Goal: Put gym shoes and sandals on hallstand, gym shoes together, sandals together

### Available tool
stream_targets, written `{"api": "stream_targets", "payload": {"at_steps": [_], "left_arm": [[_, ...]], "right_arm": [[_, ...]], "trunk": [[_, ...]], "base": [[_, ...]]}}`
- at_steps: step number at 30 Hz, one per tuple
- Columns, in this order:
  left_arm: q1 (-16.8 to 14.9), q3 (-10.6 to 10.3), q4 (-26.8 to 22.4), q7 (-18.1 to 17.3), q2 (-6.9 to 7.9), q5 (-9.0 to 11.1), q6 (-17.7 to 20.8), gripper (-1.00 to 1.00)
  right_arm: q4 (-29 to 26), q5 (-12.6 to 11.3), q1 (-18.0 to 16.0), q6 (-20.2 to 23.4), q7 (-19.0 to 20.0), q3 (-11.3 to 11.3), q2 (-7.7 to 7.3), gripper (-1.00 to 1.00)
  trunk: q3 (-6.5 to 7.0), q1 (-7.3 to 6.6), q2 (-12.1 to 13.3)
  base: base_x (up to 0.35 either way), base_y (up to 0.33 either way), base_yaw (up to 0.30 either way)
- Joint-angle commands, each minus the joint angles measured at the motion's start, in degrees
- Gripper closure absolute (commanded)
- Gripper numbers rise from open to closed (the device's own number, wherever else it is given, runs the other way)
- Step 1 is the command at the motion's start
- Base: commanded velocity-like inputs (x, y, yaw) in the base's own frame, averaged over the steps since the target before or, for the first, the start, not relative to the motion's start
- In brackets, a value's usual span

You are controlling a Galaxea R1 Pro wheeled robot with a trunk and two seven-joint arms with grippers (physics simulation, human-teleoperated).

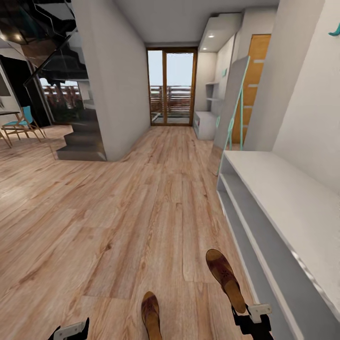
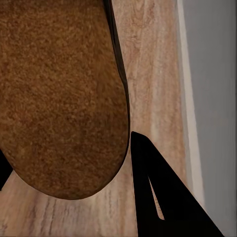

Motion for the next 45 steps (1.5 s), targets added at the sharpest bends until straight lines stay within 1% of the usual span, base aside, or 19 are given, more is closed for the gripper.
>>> {"api": "stream_targets", "payload": {"at_steps": [1, 17, 18, 20, 21, 22, 24, 25, 26, 28, 29, 31, 33, 35, 36, 38, 40, 41, 45], "left_arm": [[-0.04, 0.47, 0.05, -0.6, -0.03, 0.04, -0.13, -1.0], [-0.04, 0.45, 0.08, -0.62, -0.06, -0.12, -0.08, -1.0], [-0.3, 0.02, 0.0, -0.68, -0.43, -0.3, 0.53, -1.0], [-0.65, 0.03, -0.02, -0.67, -0.53, -0.3, 0.89, -1.0], [-0.82, -0.01, -0.04, -0.65, -0.57, -0.31, 1.26, -1.0], [-0.92, -0.02, -0.16, -0.64, -0.62, -0.43, 1.93, -1.0], [-1.54, -0.04, -0.48, -0.62, -0.8, -0.78, 4.15, -1.0], [-2.69, -0.05, -0.64, -0.64, -0.98, -1.19, 6.66, -1.0], [-4.83, -0.05, -0.78, -0.66, -1.14, -2.06, 11.15, -1.0], [-6.28, -0.05, -0.83, -0.67, -1.22, -2.72, 14.11, -1.0], [-7.75, -0.02, -0.86, -0.66, -1.31, -3.36, 16.76, -1.0], [-9.2, 0.0, -0.88, -0.6, -1.51, -3.97, 19.04, -1.0], [-11.51, 0.05, -0.86, -0.31, -2.01, -4.7, 22.41, -1.0], [-12.54, 0.11, -0.81, 0.15, -2.4, -4.86, 23.83, -1.0], [-13.45, 0.14, -0.79, 0.94, -3.07, -4.93, 25.05, -1.0], [-15.0, 0.11, -0.71, 3.66, -5.08, -5.1, 26.75, -1.0], [-15.67, 0.08, -0.66, 5.32, -6.18, -5.18, 27.23, -1.0], [-16.29, 0.0, -0.63, 6.64, -7.18, -5.23, 27.54, -1.0], [-17.65, -0.67, -0.59, 8.09, -8.74, -5.29, 27.95, -1.0]], "right_arm": [[0.05, 0.15, -0.04, -0.17, 0.32, -0.48, 0.01, 1.0], [0.05, 0.14, -0.04, -0.15, 0.32, -0.48, 0.05, 1.0], [-0.49, 0.22, -0.07, 0.01, 0.61, -0.41, 0.25, 1.0], [-2.66, 0.23, -0.1, 0.25, 0.7, -0.35, 0.41, 1.0], [-5.69, 0.23, -0.15, 1.06, 0.75, -0.28, 0.84, 1.0], [-7.29, 0.25, -0.29, 2.24, 1.03, -0.27, 1.13, 1.0], [-11.32, 0.27, -0.73, 5.93, 1.99, -0.24, 1.86, 1.0], [-14.57, 0.27, -1.43, 9.8, 3.24, -0.23, 2.47, 1.0], [-19.94, 0.25, -2.97, 16.36, 5.87, -0.22, 3.51, 1.0], [-23.51, 0.24, -4.09, 20.67, 8.06, -0.22, 4.28, 1.0], [-26.82, 0.24, -5.11, 24.54, 10.26, -0.2, 5.13, 1.0], [-30.0, 0.24, -6.13, 28.02, 12.26, -0.17, 6.15, 1.0], [-35.07, 0.23, -8.0, 33.4, 14.65, 0.08, 7.99, 1.0], [-37.16, 0.22, -8.97, 35.87, 15.25, 0.6, 8.79, 1.0], [-38.9, 0.17, -9.86, 38.41, 15.63, 1.51, 9.38, 1.0], [-41.52, 0.07, -11.02, 43.17, 16.04, 4.07, 10.05, 1.0], [-42.48, 0.04, -11.34, 45.1, 16.14, 5.56, 10.24, 1.0], [-43.21, -0.02, -11.54, 46.54, 16.2, 6.92, 10.35, 1.0], [-44.64, -0.1, -11.79, 48.28, 16.3, 8.92, 10.49, 1.0]], "trunk": [[-0.05, -0.01, -0.02], [-0.05, -0.01, -0.02], [-0.05, -0.01, -0.02], [-0.05, -0.01, -0.02], [-0.05, -0.01, -0.02], [-0.05, -0.01, -0.02], [-0.05, -0.01, -0.02], [-0.05, -0.01, -0.02], [-0.05, -0.01, -0.02], [-0.05, -0.01, -0.02], [-0.05, -0.01, -0.02], [-0.05, -0.01, -0.02], [-0.05, -0.01, -0.02], [-0.05, -0.01, -0.02], [-0.05, -0.01, -0.02], [-0.05, -0.01, -0.02], [-0.05, -0.01, -0.02], [-0.05, -0.01, -0.02], [-0.05, -0.01, -0.02]], "base": [[0.0, -0.064, 0.0], [0.0, -0.008, 0.0], [0.0, 0.0, 0.0], [0.0, 0.0, 0.0], [0.0, 0.0, 0.0], [0.0, 0.0, 0.0], [0.0, 0.0, 0.0], [0.0, 0.0, 0.0], [0.0, 0.0, 0.0], [0.0, 0.0, 0.0], [0.0, 0.0, 0.0], [0.0, 0.0, 0.0], [0.0, 0.0, 0.0], [0.0, 0.0, 0.0], [0.0, 0.0, 0.0], [0.0, 0.0, 0.0], [0.0, 0.0, 0.0], [0.0, 0.0, 0.0], [0.0, 0.0, 0.0]]}}
